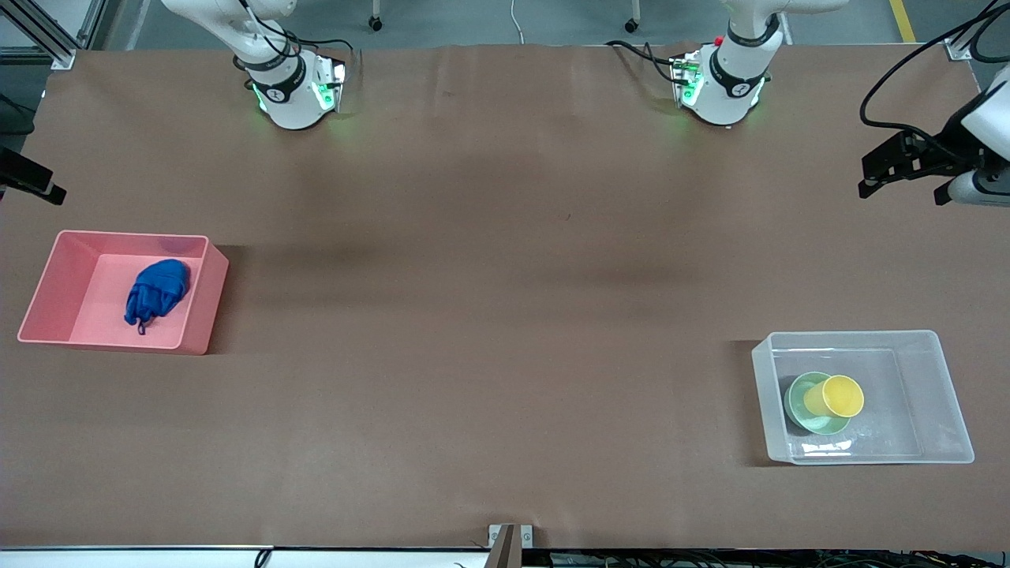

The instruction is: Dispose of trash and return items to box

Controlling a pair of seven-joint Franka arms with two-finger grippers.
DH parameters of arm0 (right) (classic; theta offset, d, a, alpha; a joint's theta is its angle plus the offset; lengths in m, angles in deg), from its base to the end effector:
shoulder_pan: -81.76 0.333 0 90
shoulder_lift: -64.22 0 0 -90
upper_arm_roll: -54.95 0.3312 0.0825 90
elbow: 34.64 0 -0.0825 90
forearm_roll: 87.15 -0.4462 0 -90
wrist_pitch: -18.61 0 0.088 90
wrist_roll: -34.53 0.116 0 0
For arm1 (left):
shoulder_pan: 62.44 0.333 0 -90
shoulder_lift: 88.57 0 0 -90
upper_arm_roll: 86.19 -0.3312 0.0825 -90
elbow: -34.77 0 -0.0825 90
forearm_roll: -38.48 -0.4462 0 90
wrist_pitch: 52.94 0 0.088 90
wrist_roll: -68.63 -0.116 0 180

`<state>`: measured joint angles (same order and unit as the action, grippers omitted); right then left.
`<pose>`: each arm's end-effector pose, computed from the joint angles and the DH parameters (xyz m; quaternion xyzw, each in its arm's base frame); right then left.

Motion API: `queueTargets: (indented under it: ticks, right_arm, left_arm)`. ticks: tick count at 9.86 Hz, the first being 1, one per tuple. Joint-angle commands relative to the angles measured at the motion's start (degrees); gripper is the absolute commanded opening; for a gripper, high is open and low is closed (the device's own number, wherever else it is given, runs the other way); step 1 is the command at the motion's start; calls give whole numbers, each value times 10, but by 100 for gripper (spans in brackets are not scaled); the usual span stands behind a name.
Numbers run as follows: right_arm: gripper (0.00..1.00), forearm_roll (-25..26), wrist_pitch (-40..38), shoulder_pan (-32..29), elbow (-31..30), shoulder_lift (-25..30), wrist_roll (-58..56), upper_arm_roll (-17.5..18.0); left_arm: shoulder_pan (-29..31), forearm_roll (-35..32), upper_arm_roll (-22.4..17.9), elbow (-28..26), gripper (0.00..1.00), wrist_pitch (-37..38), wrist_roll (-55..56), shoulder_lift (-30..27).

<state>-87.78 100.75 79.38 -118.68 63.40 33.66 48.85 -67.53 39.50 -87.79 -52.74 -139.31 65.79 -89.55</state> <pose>0.6003 -0.0876 0.6651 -0.9975 0.0657 0.0232 0.0066 0.6036 -0.0388 0.6587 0.9984 -0.0558 -0.0015 0.0091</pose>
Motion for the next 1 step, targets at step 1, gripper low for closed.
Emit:
queueTargets:
  ticks: [1]
  right_arm:
    - [100,7,0,0,-4,7,-1,2]
  left_arm:
    - [-7,3,-7,-23,100,-6,-1,-1]
